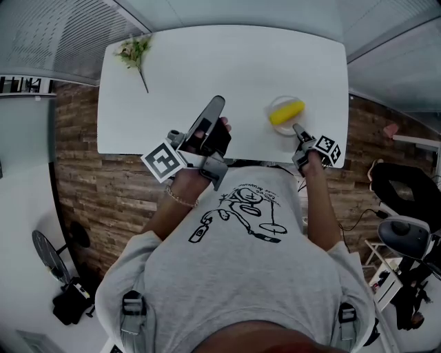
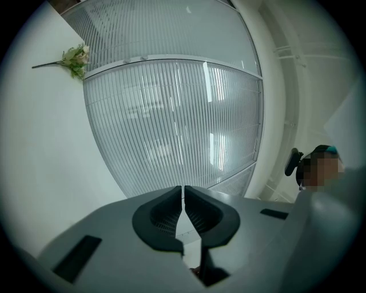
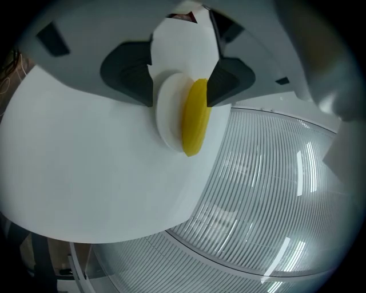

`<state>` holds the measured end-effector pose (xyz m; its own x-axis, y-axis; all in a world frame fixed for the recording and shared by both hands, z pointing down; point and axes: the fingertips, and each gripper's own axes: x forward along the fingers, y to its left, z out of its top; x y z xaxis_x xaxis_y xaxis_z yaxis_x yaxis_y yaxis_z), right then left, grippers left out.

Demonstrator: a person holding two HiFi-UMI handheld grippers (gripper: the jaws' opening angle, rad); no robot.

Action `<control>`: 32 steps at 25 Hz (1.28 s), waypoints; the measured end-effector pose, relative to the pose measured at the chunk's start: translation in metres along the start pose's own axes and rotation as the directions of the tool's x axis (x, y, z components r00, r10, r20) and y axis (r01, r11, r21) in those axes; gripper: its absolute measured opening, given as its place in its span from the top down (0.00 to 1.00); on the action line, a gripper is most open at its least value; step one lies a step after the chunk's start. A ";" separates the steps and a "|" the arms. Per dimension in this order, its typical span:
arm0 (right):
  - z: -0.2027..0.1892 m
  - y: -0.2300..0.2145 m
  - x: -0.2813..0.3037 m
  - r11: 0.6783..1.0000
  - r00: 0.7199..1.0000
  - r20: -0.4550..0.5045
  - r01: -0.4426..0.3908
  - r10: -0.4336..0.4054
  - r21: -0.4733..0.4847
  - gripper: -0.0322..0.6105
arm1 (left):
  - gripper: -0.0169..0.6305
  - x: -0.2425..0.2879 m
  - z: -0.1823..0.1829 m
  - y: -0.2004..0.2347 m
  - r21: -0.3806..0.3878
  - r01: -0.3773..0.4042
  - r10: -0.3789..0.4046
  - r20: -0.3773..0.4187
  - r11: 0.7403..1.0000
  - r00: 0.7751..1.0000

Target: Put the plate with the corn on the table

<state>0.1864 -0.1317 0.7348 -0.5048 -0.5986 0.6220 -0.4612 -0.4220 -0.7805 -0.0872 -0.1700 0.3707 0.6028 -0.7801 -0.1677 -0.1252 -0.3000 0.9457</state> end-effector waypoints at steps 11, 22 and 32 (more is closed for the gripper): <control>0.013 0.052 -0.040 0.965 0.994 0.080 -0.045 0.068 -0.260 0.67 | 0.93 0.001 -0.017 0.005 0.090 -0.018 0.021 -0.031 0.996 0.999; 0.011 0.155 -0.092 0.747 0.973 0.150 -0.030 0.172 -0.664 0.80 | 0.93 0.004 -0.033 0.014 0.277 -0.043 0.066 -0.077 0.960 0.995; -0.006 0.249 -0.146 0.473 0.930 0.208 0.042 0.303 -0.880 0.85 | 0.93 0.007 -0.041 -0.001 0.530 -0.026 0.093 -0.100 0.848 0.991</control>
<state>0.1404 -0.1454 0.4502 -0.4576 -0.8260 0.3292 -0.8817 0.3738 -0.2877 -0.0503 -0.1525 0.3796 0.6642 -0.7458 -0.0507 -0.5392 -0.5250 0.6584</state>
